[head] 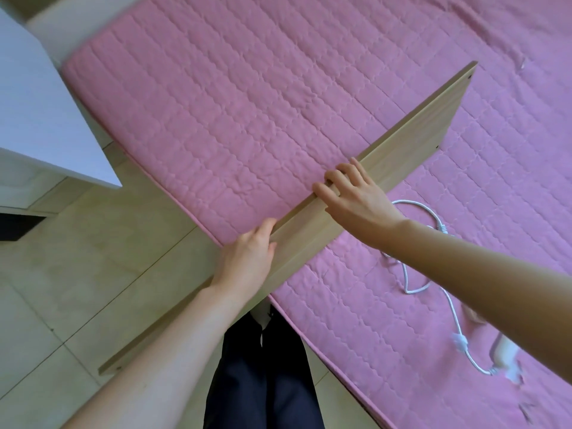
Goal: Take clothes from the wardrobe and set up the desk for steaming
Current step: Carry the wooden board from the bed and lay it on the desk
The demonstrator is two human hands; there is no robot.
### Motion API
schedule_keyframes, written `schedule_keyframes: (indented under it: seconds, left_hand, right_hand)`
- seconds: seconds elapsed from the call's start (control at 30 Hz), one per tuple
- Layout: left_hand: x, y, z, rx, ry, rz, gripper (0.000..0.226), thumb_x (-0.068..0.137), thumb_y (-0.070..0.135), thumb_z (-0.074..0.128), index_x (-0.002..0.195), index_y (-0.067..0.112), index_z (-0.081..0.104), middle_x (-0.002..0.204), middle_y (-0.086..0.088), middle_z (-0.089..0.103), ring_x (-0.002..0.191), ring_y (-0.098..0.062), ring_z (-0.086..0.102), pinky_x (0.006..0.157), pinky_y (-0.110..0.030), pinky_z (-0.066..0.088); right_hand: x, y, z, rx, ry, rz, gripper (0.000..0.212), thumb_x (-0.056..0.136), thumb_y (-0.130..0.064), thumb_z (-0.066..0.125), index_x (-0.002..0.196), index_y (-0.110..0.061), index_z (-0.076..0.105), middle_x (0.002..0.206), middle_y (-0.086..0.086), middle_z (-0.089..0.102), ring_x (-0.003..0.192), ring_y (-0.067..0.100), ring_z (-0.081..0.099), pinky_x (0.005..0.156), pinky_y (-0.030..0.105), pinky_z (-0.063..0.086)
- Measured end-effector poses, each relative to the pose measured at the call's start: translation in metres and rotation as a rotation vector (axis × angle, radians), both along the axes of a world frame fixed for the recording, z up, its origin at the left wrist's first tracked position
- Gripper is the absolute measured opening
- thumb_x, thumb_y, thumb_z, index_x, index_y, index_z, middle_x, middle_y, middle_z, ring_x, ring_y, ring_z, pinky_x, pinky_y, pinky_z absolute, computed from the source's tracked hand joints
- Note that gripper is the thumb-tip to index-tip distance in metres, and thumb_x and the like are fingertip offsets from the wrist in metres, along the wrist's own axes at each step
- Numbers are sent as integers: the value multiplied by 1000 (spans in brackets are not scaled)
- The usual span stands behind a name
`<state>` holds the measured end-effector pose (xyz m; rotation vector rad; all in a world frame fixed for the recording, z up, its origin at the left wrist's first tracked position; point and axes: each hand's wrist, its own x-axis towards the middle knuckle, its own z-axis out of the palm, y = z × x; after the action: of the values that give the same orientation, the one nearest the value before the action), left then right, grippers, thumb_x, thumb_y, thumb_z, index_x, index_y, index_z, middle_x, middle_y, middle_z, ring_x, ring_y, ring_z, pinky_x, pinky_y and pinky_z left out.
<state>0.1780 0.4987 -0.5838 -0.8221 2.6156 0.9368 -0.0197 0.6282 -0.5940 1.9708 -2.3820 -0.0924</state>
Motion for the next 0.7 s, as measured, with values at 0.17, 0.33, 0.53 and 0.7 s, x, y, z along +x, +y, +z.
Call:
schedule_keyframes:
  seconds: [0.17, 0.33, 0.53, 0.7]
  left_hand:
    - [6, 14, 11, -78, -45, -24, 31, 99, 24, 46, 130, 22, 44, 110, -4, 67, 96, -35, 63, 72, -40, 46]
    - [8, 24, 24, -117, -74, -61, 25, 100, 21, 45, 126, 22, 45, 109, -1, 68, 97, -33, 64, 67, -36, 39]
    - [31, 16, 41, -205, -60, -88, 25, 96, 13, 49, 119, 24, 46, 102, 5, 67, 94, -26, 64, 60, -33, 36]
    - [56, -6, 68, -332, 2, -120, 28, 84, 9, 65, 105, 23, 52, 86, 7, 62, 79, -20, 62, 48, -32, 42]
  right_hand:
    - [-11, -6, 14, 110, -3, 120, 24, 80, 3, 57, 98, -13, 55, 86, 11, 49, 73, 29, 47, 88, 47, 44]
    - [-13, 0, 33, 240, -61, 143, 49, 62, 9, 60, 102, -19, 59, 82, 9, 52, 60, 26, 52, 61, 39, 47]
    - [3, 5, 52, 183, -104, 206, 58, 65, 5, 21, 101, -20, 59, 79, 7, 49, 58, 25, 49, 51, 34, 41]
    - [28, 1, 81, 85, -150, 169, 53, 62, 14, 47, 101, -19, 61, 81, 5, 47, 63, 24, 49, 56, 34, 42]
